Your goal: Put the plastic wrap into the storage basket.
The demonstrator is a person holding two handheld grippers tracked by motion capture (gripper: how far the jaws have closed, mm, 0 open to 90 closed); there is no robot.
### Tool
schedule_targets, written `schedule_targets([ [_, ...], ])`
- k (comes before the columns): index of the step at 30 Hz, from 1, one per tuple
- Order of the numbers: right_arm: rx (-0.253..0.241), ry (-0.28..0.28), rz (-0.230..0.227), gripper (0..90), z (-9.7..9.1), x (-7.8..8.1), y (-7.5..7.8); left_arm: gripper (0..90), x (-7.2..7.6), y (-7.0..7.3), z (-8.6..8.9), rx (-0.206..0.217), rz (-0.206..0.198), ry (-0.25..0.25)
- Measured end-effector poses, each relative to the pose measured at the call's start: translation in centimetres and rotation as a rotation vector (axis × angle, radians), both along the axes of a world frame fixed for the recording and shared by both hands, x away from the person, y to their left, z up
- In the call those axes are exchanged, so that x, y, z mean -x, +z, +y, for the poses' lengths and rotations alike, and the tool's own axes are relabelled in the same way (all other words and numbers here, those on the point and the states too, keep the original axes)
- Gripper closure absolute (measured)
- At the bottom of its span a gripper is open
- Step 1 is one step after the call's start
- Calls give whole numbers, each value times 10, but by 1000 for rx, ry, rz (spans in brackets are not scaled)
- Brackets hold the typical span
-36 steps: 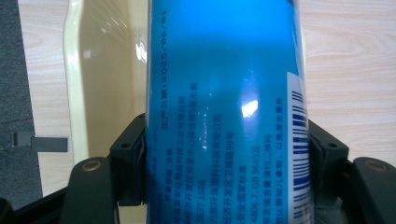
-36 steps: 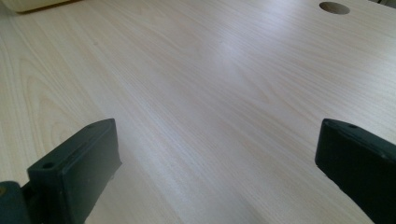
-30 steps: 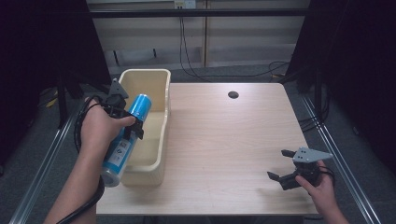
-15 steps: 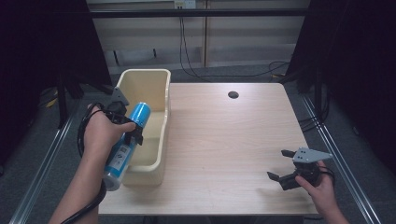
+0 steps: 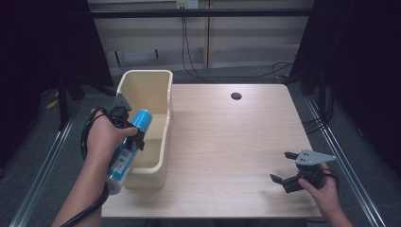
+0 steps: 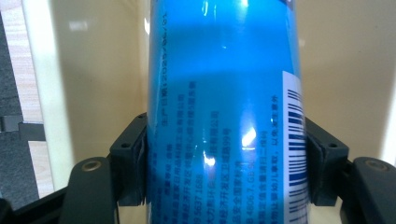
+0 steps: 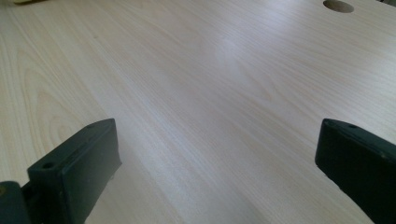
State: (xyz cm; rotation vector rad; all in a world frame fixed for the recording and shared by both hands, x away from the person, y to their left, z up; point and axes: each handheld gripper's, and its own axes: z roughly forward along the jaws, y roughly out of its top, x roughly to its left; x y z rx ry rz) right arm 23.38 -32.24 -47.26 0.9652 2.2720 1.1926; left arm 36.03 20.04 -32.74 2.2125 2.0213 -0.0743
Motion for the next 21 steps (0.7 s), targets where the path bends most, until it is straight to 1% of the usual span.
schedule_targets([
  [1, 0, 1, -4, 0, 0, 0, 0, 320, 0, 0, 0, -9, 6, -11],
  [3, 3, -7, -5, 0, 0, 1, 0, 319, -1, 0, 0, -12, 11, -15],
  [4, 2, -4, -7, 0, 0, 0, 0, 319, -2, 0, 0, -6, 18, -15],
  [7, -4, 2, -4, 0, -1, 0, 0, 319, -2, 0, 2, 1, 19, -15],
  [9, 1, -2, -5, 0, 0, 0, 0, 319, -3, -1, 2, -5, 18, -11],
  [10, 0, 4, -4, 0, 0, 0, 0, 319, -4, -1, 3, -13, 26, -18],
  [12, 0, 5, -1, 0, 0, 0, 0, 319, -6, -2, 4, -13, 39, -15],
  [13, 2, 4, 0, 0, 0, 0, 0, 319, -7, -2, 4, -12, 49, -22],
  [14, 2, 4, 1, 0, 1, 0, 0, 319, -8, -2, 4, -17, 52, -23],
  [15, 3, 5, 0, 0, 1, 0, 0, 319, -9, -2, 4, -21, 60, -34],
  [16, 4, 3, 0, 0, 1, 0, 0, 319, -10, -3, 3, -19, 61, -41],
  [18, 7, 5, 1, 0, 1, 0, 0, 318, -11, -3, 3, -30, 57, -60],
  [19, 4, 13, 7, 0, 1, -1, -1, 318, -11, -3, 2, -29, 58, -62],
  [21, 3, 10, 3, 0, 2, 0, -1, 318, -12, -3, 2, -25, 65, -53],
])
